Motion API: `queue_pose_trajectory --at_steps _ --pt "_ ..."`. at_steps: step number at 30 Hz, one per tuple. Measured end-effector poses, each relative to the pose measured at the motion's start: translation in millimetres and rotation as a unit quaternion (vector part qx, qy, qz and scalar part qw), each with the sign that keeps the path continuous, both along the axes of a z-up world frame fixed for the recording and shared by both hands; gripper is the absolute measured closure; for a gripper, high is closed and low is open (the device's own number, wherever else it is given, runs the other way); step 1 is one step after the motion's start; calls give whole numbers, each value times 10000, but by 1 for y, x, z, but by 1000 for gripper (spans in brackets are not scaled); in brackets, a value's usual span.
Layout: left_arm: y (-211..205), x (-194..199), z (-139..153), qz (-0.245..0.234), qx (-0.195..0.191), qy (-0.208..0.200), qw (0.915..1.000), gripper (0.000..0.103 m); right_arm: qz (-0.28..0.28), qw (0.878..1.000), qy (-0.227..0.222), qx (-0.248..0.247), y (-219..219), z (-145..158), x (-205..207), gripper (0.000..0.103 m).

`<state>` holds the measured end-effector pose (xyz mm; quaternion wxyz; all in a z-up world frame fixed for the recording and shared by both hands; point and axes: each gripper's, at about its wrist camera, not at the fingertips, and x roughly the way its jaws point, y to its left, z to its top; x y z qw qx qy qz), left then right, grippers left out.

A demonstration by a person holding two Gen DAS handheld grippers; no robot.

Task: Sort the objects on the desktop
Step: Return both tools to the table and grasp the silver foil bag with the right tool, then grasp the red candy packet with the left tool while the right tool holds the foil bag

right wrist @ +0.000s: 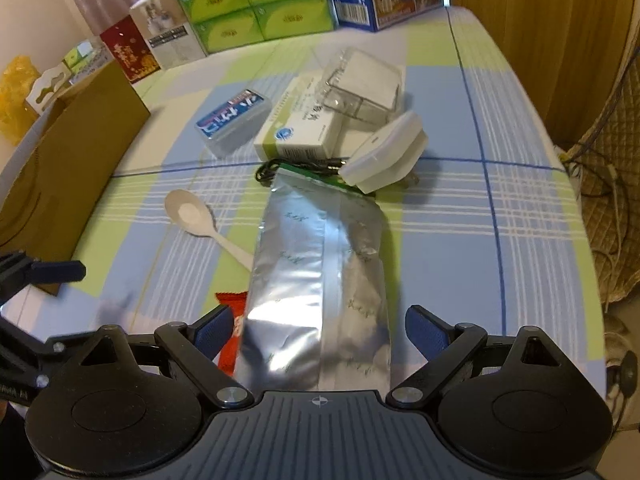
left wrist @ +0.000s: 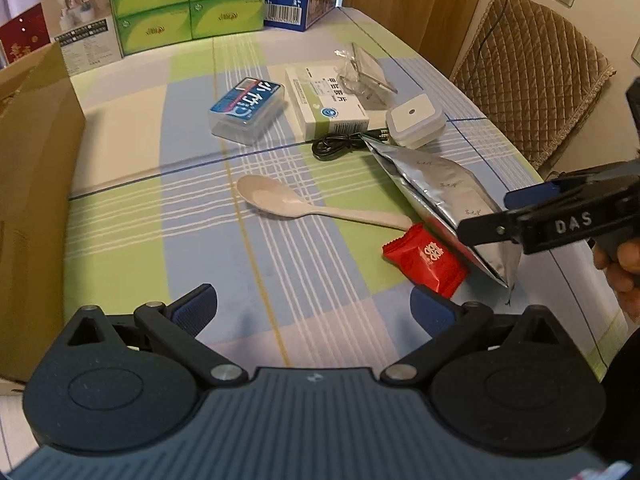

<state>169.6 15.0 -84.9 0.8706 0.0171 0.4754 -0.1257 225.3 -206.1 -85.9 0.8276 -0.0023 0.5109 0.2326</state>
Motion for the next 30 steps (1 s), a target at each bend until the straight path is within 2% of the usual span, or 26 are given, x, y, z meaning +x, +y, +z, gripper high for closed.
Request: queue_pose_trajectory --at_steps 6,7,8,11,14,20,24,29,30 --pt "-4 4 -10 -61 -11 81 9999 2 89 9997 247 11 4 -14 16 14" --pt "-5 5 -11 -74 -14 98 9999 2 113 9995 284 -3 4 -15 17 18" --pt "-6 5 -12 -87 -22 111 9999 2 128 9994 326 21 5 -16 18 27" --pt "-8 4 -14 -103 -33 133 9999 2 93 9992 382 102 5 -16 18 38" --pt "-12 3 -14 -130 -48 137 9998 2 127 9997 207 -95 5 -9 10 46" --pt "-30 2 -10 -387 -162 60 9991 3 64 9970 -140 -761 -12 -3 -12 48" --pt "-49 8 -15 -467 -269 105 9985 5 -64 9965 -171 -810 -29 -4 -19 47" --pt "-74 19 -29 -343 -488 280 9978 15 -275 9973 -168 -652 -43 -4 -21 46" --pt "-78 21 -33 -273 -478 319 9980 23 -318 9974 -167 -619 -45 -4 -22 46"
